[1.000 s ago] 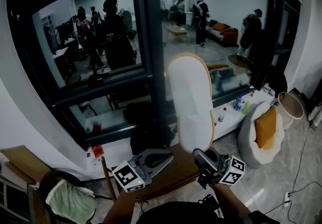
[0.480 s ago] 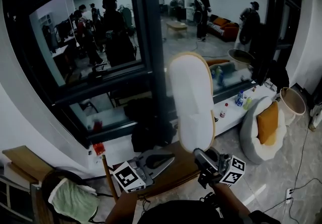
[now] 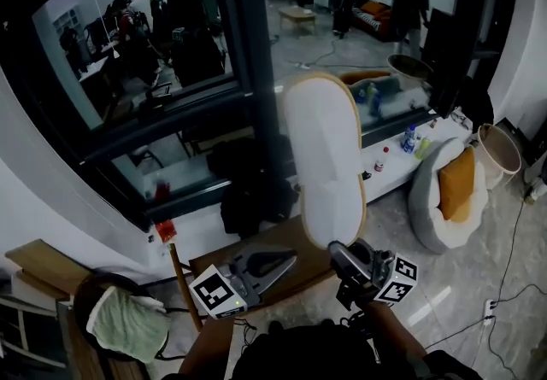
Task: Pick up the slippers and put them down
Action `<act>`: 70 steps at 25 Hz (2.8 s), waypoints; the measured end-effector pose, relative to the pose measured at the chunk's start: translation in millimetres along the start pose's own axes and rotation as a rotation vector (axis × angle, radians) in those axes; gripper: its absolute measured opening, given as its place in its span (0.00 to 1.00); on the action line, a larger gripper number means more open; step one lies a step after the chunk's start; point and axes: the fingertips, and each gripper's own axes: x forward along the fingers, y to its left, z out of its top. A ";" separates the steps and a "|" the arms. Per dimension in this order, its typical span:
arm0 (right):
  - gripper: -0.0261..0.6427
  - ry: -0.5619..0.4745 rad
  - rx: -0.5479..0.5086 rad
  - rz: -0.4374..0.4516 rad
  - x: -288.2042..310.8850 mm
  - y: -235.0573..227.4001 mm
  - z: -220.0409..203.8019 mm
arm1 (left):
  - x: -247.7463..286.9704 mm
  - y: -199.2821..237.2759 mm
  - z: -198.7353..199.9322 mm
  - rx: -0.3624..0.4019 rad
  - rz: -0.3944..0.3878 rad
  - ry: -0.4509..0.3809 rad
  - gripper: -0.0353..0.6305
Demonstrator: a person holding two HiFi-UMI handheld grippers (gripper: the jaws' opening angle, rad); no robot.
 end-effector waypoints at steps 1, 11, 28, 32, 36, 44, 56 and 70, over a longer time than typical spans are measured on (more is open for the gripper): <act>0.11 0.001 0.012 0.004 -2.4 -4.5 -3.2 | 0.8 1.9 -5.3 -0.005 0.004 -0.001 0.07; 0.11 0.107 0.323 -0.129 -18.6 -42.8 -103.1 | -47.3 3.6 -87.4 -0.276 0.126 0.084 0.07; 0.11 0.280 0.773 -0.342 -113.9 -117.7 -328.7 | -88.6 -28.9 -268.8 -0.639 0.232 0.130 0.07; 0.11 0.319 0.809 -0.381 -140.7 -128.0 -359.0 | -82.0 -47.3 -305.1 -0.700 0.211 0.143 0.07; 0.11 0.359 0.823 -0.414 -162.0 -135.4 -387.2 | -87.2 -55.3 -329.3 -0.761 0.205 0.143 0.07; 0.11 0.371 0.854 -0.461 -183.3 -145.5 -415.5 | -89.1 -55.0 -362.2 -0.791 0.199 0.153 0.07; 0.11 0.381 0.863 -0.520 -204.1 -157.6 -429.6 | -94.4 -57.3 -384.8 -0.798 0.204 0.175 0.07; 0.28 0.425 0.812 -0.549 -209.2 -163.9 -433.7 | -92.7 -59.7 -387.6 -0.794 0.188 0.190 0.07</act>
